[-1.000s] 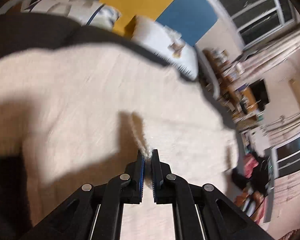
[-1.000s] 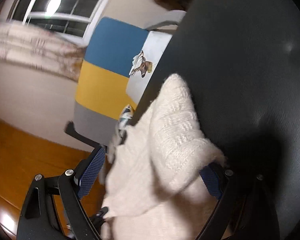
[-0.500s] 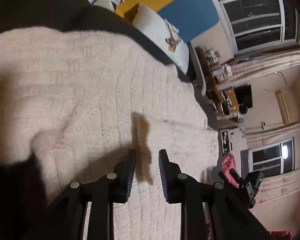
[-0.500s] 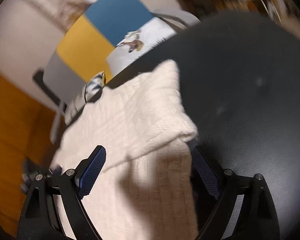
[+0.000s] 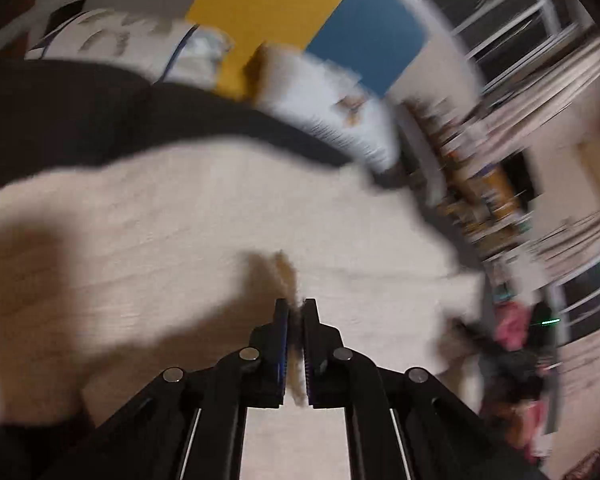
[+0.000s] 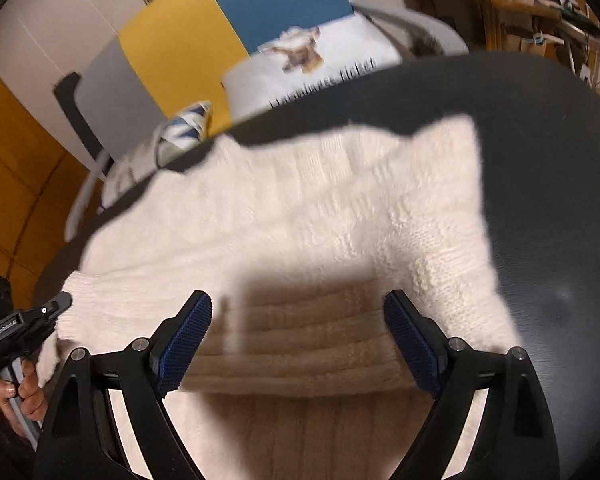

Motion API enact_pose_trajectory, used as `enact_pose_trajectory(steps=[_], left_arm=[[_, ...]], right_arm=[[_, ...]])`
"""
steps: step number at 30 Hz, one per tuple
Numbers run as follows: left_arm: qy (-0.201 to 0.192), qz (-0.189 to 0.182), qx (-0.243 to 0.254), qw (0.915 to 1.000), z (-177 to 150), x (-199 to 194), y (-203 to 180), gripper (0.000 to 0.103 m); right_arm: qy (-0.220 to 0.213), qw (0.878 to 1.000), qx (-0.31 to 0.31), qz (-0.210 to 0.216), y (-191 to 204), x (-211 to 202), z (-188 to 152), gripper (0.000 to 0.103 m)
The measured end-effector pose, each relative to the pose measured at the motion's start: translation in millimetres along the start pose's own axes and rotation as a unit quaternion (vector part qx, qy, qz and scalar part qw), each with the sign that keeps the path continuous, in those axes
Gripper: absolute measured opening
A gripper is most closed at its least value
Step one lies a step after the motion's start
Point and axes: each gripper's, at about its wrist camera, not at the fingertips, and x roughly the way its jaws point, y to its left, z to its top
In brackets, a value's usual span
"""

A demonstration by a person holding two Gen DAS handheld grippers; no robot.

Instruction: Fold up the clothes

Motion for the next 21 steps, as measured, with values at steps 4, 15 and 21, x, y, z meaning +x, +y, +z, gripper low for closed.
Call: enact_pose_trajectory(steps=[4,15,21], left_arm=[[0.014,0.013,-0.024,0.9995,7.3,-11.4,2.8,0.018],[0.086,-0.163,0.127,0.9746,74.8,46.4,-186.8,0.027],[0.211,-0.156,0.217,0.9403,80.8,169.0,-306.2,0.027]], right_arm=[[-0.004,1.0,-0.018,0.016,2.1,-4.3,-4.4,0.094],[-0.061,0.953,0.198,0.22,-96.7,-71.3,-60.3,0.094],[-0.064,0.948,0.214,0.225,-102.0,-56.6,-63.9,0.098]])
